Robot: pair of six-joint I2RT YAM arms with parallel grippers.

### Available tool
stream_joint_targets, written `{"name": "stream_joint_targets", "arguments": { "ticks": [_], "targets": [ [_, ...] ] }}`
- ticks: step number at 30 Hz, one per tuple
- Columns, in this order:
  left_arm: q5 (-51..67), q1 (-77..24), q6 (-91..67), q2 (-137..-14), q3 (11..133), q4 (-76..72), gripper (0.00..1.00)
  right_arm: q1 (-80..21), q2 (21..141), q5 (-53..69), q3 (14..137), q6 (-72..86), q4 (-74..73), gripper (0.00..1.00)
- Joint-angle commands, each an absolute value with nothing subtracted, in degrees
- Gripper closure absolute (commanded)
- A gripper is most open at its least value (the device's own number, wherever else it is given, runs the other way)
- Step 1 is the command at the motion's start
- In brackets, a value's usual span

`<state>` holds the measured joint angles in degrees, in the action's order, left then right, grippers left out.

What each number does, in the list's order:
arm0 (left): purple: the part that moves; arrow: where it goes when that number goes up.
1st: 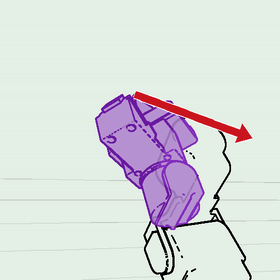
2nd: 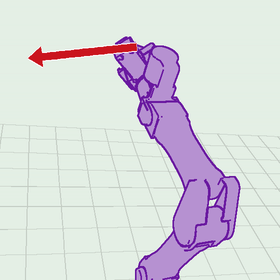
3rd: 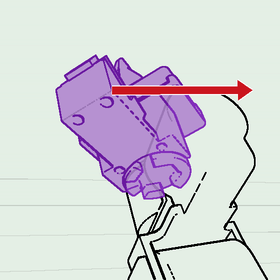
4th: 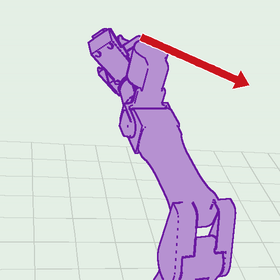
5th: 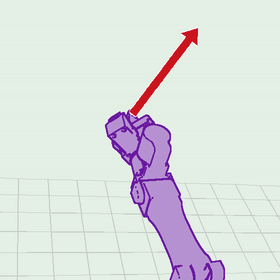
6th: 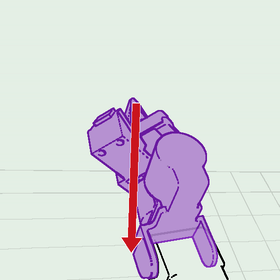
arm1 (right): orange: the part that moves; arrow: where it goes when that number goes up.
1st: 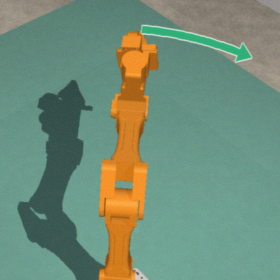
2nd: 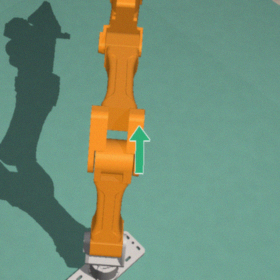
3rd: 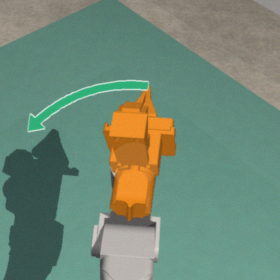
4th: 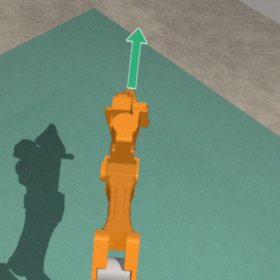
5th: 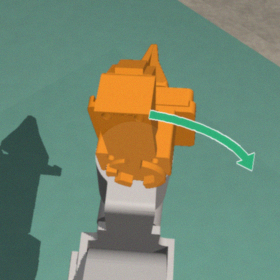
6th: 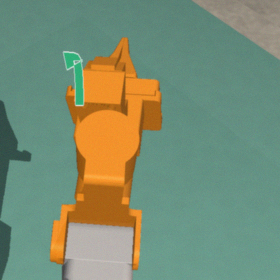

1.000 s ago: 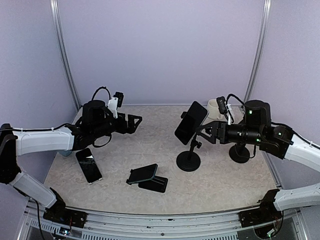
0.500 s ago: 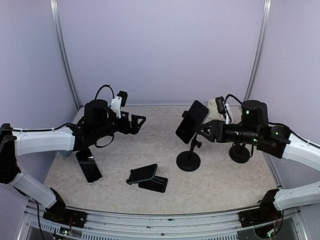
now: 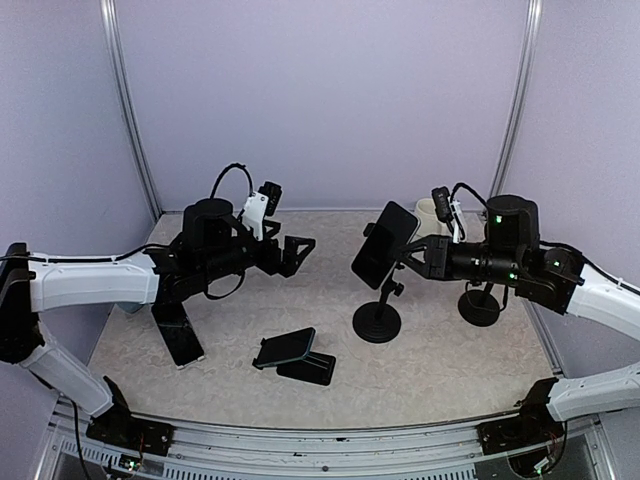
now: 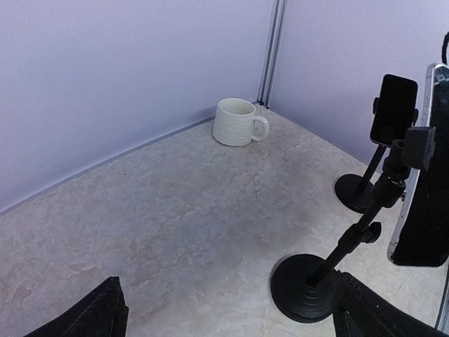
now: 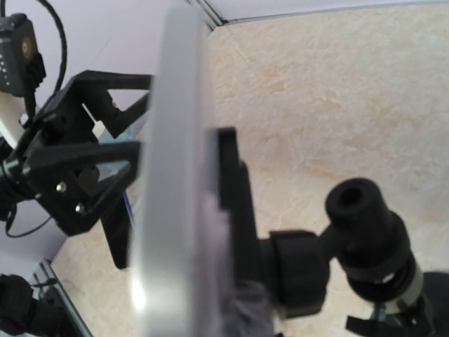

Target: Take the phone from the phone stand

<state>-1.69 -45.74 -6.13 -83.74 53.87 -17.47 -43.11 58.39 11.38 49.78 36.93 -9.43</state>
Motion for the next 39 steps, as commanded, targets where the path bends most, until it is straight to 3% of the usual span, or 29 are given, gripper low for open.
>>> {"name": "stream_joint_targets", "arguments": {
  "ticks": [1, 13, 30, 39],
  "targets": [
    [1.05, -48.76, -3.16, -85.21, 56.75, -17.27, 0.01, -43.54, 58.61, 12.03, 51.33, 36.91, -8.60, 0.74],
    [8.83, -54.49, 0.13, -91.65, 65.21, -15.56, 0.01, -43.75, 59.23, 13.59, 51.29, 36.54, -8.08, 1.00],
    [10.27, -59.38, 3.56, -100.41, 75.68, -10.39, 0.01, -44.02, 59.24, 13.85, 50.67, 36.38, -7.17, 1.00],
    [-3.53, -61.52, 3.68, -102.86, 78.09, -9.81, 0.03, -44.12, 59.24, 14.19, 50.43, 36.80, -6.55, 1.00]
  ]
}}
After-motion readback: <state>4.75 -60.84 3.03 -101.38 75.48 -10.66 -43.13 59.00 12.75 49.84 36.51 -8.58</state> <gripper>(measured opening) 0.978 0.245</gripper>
